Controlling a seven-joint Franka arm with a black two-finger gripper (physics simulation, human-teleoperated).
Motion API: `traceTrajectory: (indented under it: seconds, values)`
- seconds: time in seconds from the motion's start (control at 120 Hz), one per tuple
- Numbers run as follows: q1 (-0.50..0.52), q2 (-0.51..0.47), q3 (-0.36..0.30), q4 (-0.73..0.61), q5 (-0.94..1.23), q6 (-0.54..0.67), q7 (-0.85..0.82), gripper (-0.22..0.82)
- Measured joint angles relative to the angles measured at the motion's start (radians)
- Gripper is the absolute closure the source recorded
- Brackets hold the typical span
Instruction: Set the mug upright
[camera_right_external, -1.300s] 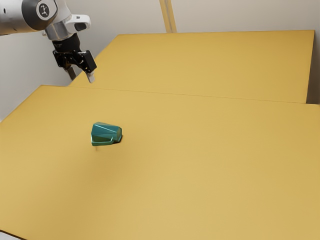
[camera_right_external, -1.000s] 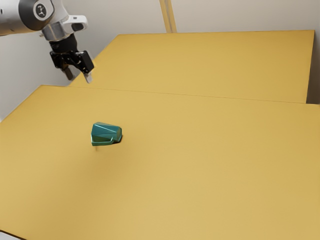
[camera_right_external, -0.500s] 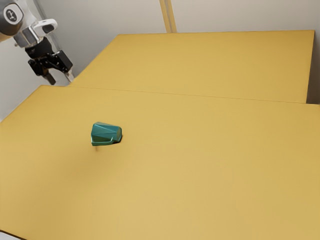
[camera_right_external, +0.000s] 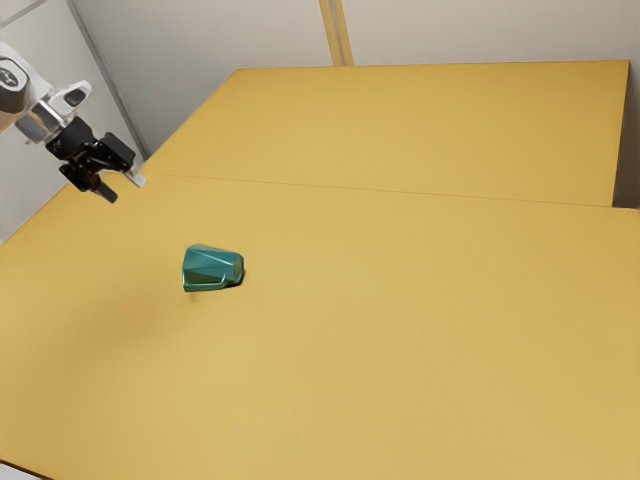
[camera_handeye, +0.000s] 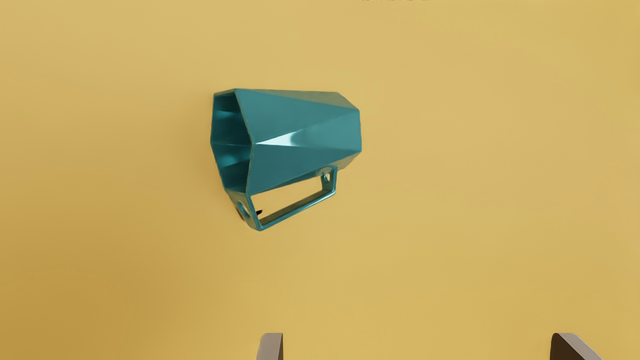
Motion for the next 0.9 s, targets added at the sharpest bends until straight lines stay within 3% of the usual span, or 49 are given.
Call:
traceTrajectory:
  seconds: [0.358, 0.9]
  values:
    - [0.056, 0.041, 0.004, -0.140, -0.210, 0.079, 0.145, 0.02]
    - [0.091, 0.201, 0.004, -0.161, -0.355, 0.125, 0.337, 0.02]
